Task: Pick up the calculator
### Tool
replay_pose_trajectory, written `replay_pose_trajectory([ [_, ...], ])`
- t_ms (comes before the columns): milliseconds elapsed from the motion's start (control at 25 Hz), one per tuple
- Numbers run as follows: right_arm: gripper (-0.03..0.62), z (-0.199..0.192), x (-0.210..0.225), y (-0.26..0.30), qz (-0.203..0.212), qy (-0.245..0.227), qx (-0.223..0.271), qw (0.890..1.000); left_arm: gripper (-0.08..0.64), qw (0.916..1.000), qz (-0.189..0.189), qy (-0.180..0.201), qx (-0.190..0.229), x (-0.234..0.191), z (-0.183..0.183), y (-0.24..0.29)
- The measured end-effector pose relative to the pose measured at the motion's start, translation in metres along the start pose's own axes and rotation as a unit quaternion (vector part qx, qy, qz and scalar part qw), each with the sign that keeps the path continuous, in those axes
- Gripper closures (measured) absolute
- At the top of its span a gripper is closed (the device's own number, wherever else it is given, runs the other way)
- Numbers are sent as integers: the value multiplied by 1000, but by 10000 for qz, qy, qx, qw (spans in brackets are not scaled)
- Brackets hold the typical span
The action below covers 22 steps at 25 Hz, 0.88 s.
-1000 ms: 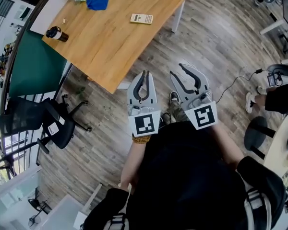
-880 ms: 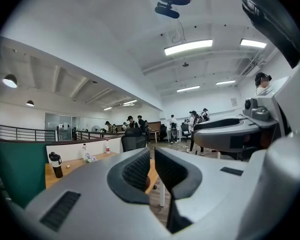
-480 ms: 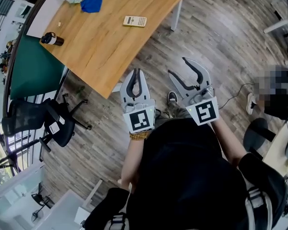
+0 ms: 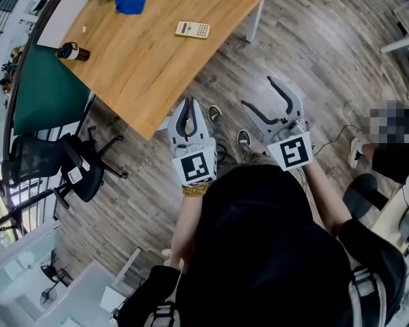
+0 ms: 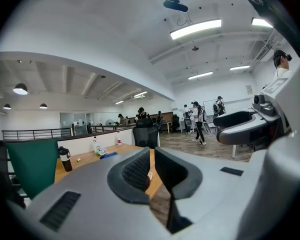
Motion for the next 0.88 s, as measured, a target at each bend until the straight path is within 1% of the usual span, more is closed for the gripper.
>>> replay_pose_trajectory([
  [200,233,-15,3,26,197,24,-245,9995,512,9997,7,-51,-250,-15,-24,24],
  [320,199,-21,9,45,299,110,-294,9991,512,9994,57,-83,-338,-32,-34,45],
  [480,173,-34,24,65,451,103,-579,9973,512,9995,58,-224,-198,-52,-33,73],
  [600,164,-44,32,85,566,88,-784,9953,512,9996,89,-205,-164,-71,-34,92],
  [800,149,-53,42,121,734,198,-972,9924,512,9995,224,-162,-175,-104,-30,120],
  [880,143,-56,43,134,804,201,-1071,9908,512,9997,173,-149,-128,-116,-27,130],
])
Point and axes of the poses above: the fingertips, and each gripper's own axes: y forward along the fingers, x to its right, z out of its top, the point moved 4 cm from there along -y, backward along the fingers
